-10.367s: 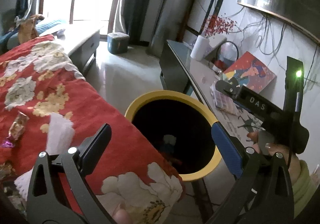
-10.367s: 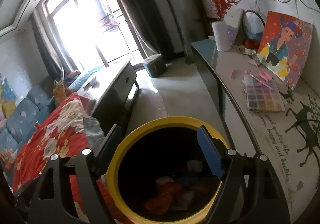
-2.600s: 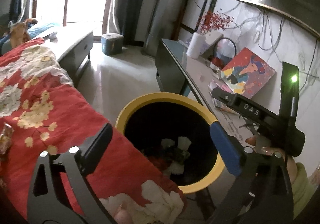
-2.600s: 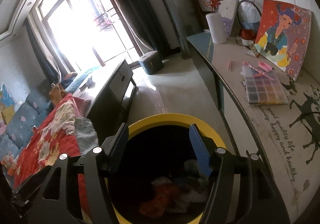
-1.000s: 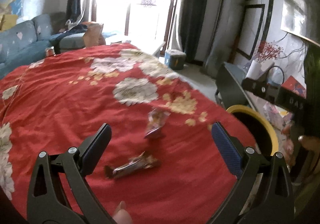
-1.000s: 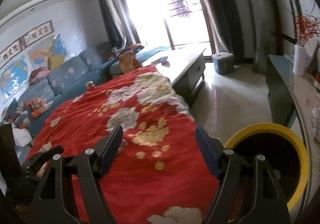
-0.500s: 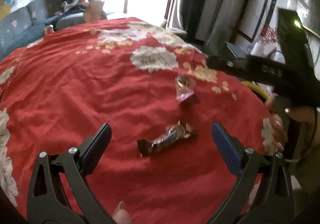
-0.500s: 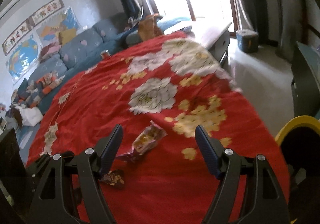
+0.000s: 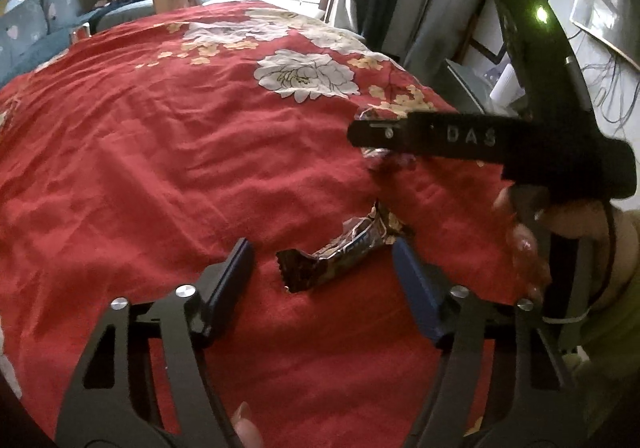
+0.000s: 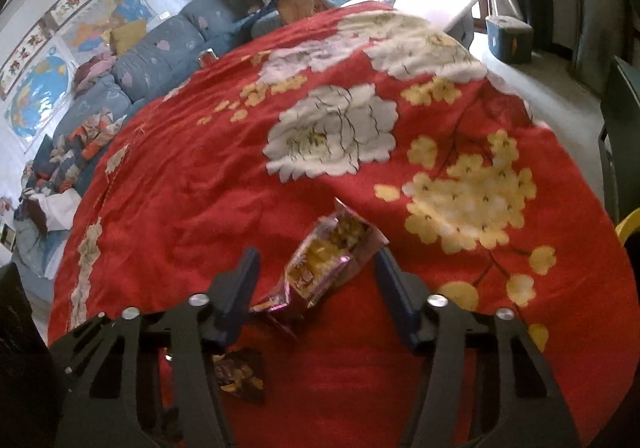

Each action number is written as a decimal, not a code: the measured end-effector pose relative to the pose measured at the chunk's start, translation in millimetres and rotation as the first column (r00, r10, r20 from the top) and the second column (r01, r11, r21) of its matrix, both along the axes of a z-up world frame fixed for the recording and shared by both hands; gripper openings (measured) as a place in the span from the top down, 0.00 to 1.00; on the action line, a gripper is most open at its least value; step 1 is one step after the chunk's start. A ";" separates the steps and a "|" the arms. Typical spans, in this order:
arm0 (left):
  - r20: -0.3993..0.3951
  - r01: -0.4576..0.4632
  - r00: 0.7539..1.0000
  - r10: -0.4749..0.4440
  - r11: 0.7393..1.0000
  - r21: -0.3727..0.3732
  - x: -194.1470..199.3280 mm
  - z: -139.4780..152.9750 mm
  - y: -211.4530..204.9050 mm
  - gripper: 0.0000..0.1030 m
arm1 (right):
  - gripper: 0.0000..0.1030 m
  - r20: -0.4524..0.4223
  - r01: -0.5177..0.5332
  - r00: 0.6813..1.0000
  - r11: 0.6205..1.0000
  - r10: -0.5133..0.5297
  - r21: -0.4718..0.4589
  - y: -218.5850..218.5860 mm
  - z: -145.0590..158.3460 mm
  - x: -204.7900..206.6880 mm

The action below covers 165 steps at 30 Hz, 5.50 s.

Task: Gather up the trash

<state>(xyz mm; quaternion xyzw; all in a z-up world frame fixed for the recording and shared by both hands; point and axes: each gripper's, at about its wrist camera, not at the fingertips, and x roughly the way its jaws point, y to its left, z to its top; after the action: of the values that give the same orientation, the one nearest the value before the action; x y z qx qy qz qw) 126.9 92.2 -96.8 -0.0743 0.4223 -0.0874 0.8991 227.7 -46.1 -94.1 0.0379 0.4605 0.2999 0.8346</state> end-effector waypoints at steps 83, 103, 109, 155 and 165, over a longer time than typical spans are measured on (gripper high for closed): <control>0.214 0.285 0.938 -0.273 0.958 -0.030 61.5 88.3 -229.1 0.90 | 0.84 0.223 0.446 0.848 0.875 -0.480 0.188 -299.5 68.5 -33.8; 0.107 0.368 0.925 -0.364 0.929 -0.029 88.8 39.4 -297.5 0.89 | 0.84 0.123 0.522 0.829 0.833 -0.546 0.180 -353.9 27.5 -26.8; 0.071 0.381 0.923 -0.379 0.925 -0.017 96.3 23.3 -309.6 0.89 | 0.84 0.090 0.530 0.832 0.833 -0.547 0.160 -362.0 10.8 -26.9; 0.165 0.093 0.982 -0.090 0.996 -0.013 33.2 70.6 -192.3 0.11 | 0.06 0.342 0.468 0.805 0.873 -0.485 0.136 -281.3 68.4 -128.7; 0.250 -0.056 0.967 0.048 0.998 0.025 -17.7 79.9 -126.5 0.11 | 0.06 0.508 0.404 0.752 0.902 -0.421 0.151 -226.2 79.6 -162.6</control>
<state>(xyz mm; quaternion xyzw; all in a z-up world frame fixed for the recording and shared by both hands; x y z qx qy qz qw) 109.2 -34.2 -16.9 -0.0596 0.3053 -0.0657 0.9481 65.1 -272.3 -14.5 0.0677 0.1882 0.1144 0.9731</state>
